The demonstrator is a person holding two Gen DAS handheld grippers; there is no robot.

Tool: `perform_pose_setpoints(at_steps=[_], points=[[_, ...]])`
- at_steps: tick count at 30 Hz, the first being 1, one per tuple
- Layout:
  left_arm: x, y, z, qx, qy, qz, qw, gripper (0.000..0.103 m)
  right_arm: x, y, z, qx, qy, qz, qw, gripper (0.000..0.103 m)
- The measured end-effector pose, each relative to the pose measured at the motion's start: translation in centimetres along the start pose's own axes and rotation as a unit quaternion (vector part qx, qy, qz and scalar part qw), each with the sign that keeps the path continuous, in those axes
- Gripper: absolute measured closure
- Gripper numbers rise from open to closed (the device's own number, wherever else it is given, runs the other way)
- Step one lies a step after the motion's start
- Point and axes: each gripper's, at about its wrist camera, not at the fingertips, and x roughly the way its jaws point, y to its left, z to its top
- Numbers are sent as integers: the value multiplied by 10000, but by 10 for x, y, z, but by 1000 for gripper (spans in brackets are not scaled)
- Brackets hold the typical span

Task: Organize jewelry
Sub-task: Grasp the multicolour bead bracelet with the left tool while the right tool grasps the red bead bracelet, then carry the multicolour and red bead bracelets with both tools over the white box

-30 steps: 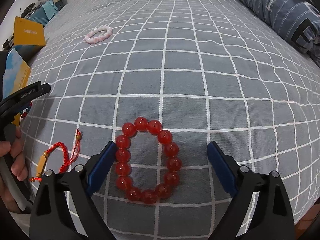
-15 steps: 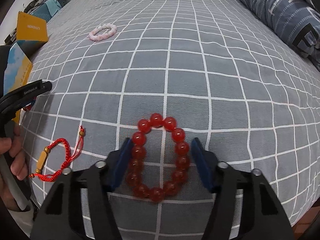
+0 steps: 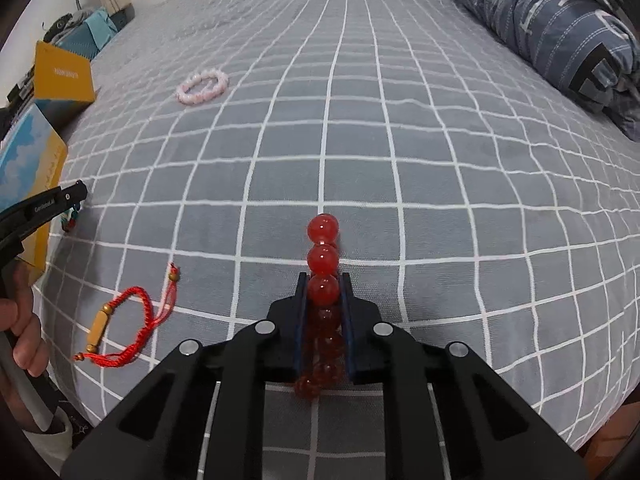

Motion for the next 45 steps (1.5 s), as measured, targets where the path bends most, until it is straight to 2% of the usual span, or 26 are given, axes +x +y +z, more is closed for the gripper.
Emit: perform_pose_setpoints(at_steps=[12, 28, 38, 45], points=[[-28, 6, 3, -25, -271, -234, 9994, 94, -26, 1, 5, 108, -638, 66, 9979, 90], [-55, 8, 12, 112, -374, -667, 9970, 94, -43, 12, 20, 73, -1009, 94, 9948, 90], [-84, 9, 19, 397, -550, -709, 9952, 94, -53, 32, 39, 19, -1191, 28, 9929, 90], [-110, 25, 31, 475, -723, -645, 9942, 94, -71, 62, 60, -148, -1368, 11, 9905, 90]])
